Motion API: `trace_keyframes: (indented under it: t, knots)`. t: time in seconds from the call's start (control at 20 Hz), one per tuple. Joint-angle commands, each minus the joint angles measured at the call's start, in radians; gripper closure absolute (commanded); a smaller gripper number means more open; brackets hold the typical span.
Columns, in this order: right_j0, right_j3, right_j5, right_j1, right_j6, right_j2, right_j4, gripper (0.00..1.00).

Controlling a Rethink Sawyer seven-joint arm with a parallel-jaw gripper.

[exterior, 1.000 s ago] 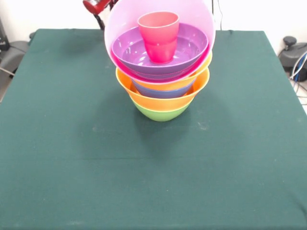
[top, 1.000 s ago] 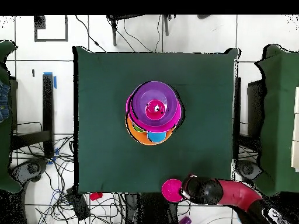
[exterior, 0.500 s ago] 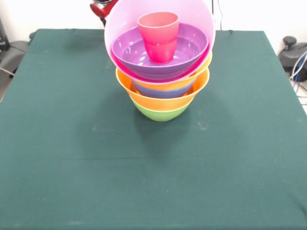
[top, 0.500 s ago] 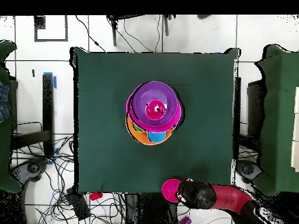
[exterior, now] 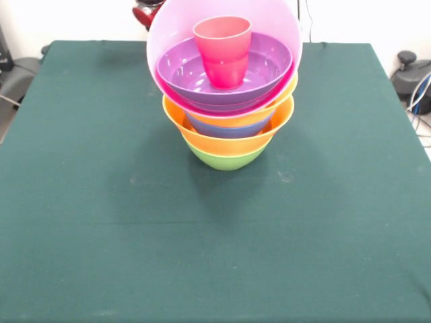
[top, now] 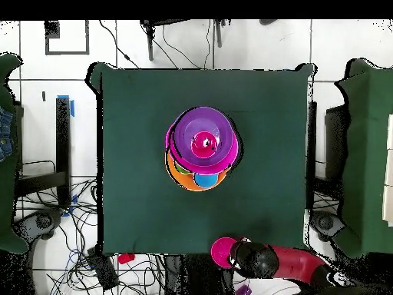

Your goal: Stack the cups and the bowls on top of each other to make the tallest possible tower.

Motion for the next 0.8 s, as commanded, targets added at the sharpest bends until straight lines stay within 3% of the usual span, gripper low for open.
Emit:
trace_keyframes:
  t: [0.05,0.4,0.8]
  knots:
    - [0.055,-0.048,-0.121,0.064,0.224,0.037,0.000,0.00]
    - [0.085,-0.046,-0.175,0.088,0.234,0.047,0.010,0.00]
    - [0.078,-0.006,-0.232,0.090,0.241,0.082,0.023,0.00]
